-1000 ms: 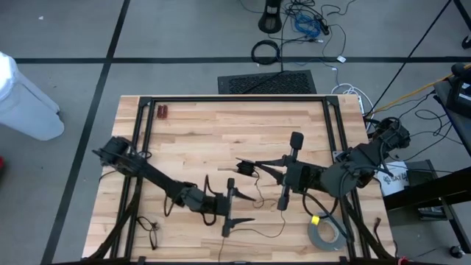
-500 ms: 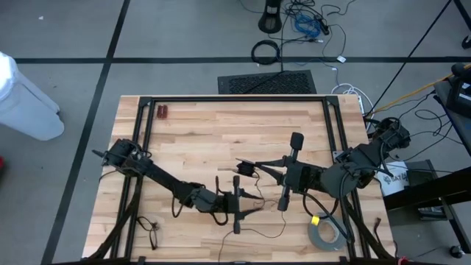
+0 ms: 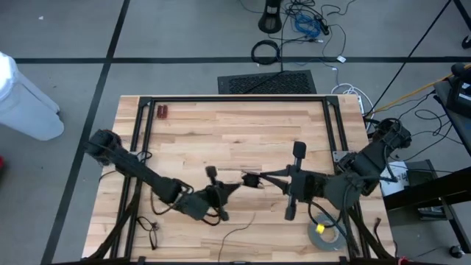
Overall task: Coil cords
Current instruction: Coil the black wire on the spool
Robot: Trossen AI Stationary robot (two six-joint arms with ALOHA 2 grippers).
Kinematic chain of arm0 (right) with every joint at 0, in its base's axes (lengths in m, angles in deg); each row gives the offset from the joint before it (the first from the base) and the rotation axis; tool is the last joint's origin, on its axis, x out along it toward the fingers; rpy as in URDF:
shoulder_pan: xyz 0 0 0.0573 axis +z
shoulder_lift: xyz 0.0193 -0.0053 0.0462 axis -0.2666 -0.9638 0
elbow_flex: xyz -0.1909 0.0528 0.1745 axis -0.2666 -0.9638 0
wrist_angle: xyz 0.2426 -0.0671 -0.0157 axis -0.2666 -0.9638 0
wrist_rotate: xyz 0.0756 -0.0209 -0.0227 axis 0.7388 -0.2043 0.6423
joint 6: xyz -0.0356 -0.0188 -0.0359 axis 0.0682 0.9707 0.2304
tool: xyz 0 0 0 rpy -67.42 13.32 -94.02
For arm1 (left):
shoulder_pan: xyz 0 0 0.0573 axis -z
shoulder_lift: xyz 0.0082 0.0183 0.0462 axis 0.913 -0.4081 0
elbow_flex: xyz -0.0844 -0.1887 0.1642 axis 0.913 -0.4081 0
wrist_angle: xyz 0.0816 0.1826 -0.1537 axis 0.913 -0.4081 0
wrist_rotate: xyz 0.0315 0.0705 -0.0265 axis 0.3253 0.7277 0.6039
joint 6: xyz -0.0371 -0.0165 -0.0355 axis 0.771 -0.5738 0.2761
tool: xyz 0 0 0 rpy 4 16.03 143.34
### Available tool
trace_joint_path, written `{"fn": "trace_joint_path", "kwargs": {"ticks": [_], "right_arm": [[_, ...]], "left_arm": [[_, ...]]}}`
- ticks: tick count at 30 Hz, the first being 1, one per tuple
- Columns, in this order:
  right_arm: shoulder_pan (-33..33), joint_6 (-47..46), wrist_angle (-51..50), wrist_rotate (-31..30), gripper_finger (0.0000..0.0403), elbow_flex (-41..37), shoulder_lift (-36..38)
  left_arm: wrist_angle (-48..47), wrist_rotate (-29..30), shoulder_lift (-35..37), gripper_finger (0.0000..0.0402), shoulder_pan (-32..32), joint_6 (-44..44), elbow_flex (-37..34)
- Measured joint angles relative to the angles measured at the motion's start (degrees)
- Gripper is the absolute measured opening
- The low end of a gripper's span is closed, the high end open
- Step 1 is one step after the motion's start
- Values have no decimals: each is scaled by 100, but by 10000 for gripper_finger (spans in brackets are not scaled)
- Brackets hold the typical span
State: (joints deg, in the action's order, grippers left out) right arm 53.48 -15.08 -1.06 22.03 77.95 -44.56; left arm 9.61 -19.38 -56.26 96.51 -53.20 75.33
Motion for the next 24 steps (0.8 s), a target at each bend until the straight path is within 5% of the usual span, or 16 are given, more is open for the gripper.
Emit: {"fn": "trace_joint_path", "kwargs": {"ticks": [5,11,24], "right_arm": [[81,-329,-247,2,0,0,3],[56,-918,-844,-34,0,0,-88],[-89,-1277,-991,121,0,2,-628]], "left_arm": [[-2155,80,772,5,185,1233,0],[-3600,87,1577,4,493,1965,0],[-4293,256,2936,4,1051,2233,0]]}}
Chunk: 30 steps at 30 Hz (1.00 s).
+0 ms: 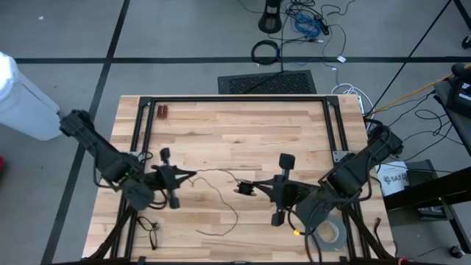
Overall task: Coil cords
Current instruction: Coil the black wire on the spool
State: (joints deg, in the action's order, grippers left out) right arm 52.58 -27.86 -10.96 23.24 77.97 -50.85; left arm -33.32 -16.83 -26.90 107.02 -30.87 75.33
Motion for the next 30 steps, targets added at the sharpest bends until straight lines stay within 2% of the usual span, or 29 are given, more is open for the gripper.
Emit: {"fn": "trace_joint_path", "kwargs": {"ticks": [5,9,15,22,30], "right_arm": [[-51,-241,-7,36,0,0,-204],[-151,-246,18,28,0,2,-429],[-381,-244,168,-44,0,2,-763],[-670,-260,279,-46,0,0,-1134],[-1003,-504,562,-326,0,0,-1276]], "left_arm": [[123,237,422,4,229,-3,0],[592,240,454,3,401,-112,0],[1454,202,157,3,595,-617,0],[3158,118,-165,3,820,-1363,0],[4736,53,-944,3,553,-2286,0]]}}
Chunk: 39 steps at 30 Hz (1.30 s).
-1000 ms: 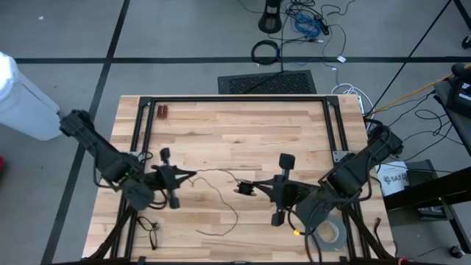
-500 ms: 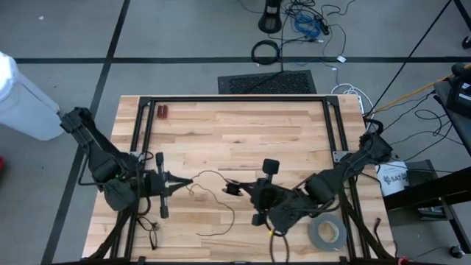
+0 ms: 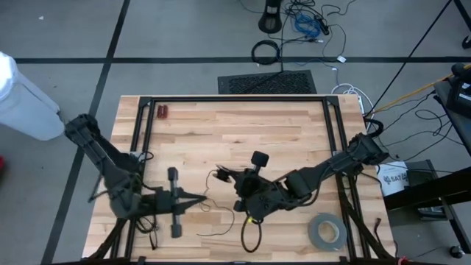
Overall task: Coil cords
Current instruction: Coil the black wire on the spool
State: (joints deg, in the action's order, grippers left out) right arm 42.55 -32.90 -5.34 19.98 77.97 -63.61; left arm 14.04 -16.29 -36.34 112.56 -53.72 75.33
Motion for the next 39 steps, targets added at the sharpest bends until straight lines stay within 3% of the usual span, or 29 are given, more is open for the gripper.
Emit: {"fn": "trace_joint_path", "kwargs": {"ticks": [14,28,32,36,39], "right_arm": [[-24,632,730,-15,0,0,0],[85,734,809,4,0,0,31],[157,761,772,11,0,-4,55],[283,760,774,8,0,-5,200],[382,761,793,3,0,-4,291]], "left_arm": [[376,-1078,-910,3,-769,35,0],[68,-1041,-1044,3,-671,189,2],[-590,-793,-795,3,-339,540,9],[-1757,-222,-554,3,-81,1431,9],[-2422,-134,-459,3,28,2074,9]]}}
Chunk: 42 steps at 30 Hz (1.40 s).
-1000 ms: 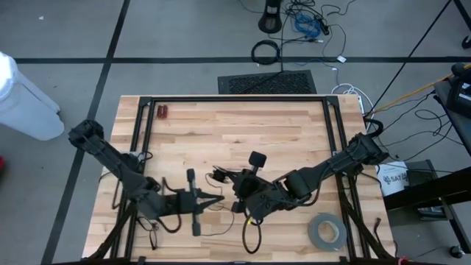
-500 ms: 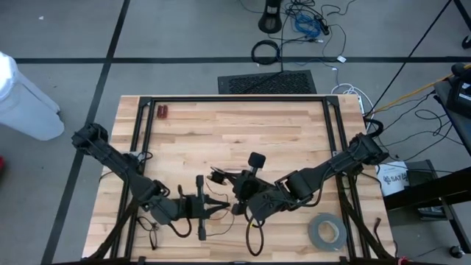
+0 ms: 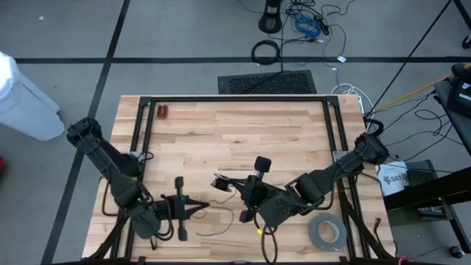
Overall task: Coil cords
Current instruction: Coil the black wire on the spool
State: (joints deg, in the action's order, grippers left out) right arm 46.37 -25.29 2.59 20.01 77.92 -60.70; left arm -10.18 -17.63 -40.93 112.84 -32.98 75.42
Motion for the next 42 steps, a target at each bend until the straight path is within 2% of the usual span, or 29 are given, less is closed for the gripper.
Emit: {"fn": "trace_joint_path", "kwargs": {"ticks": [5,12,17,29,36,42], "right_arm": [[162,0,95,-62,0,0,116],[491,-86,188,46,0,0,316],[632,-227,105,497,0,4,357],[449,-973,-1084,460,0,4,134],[189,-791,-1072,242,0,2,-148],[11,-562,-1011,-123,0,2,-318]], "left_arm": [[-989,82,-10,3,-6,905,0],[-2446,509,48,3,-18,1988,0],[-3018,823,323,3,-18,2455,0],[-2908,1178,1421,3,121,2108,0],[-2784,1176,1458,3,269,2063,52],[-1933,1152,1421,3,352,1322,55]]}}
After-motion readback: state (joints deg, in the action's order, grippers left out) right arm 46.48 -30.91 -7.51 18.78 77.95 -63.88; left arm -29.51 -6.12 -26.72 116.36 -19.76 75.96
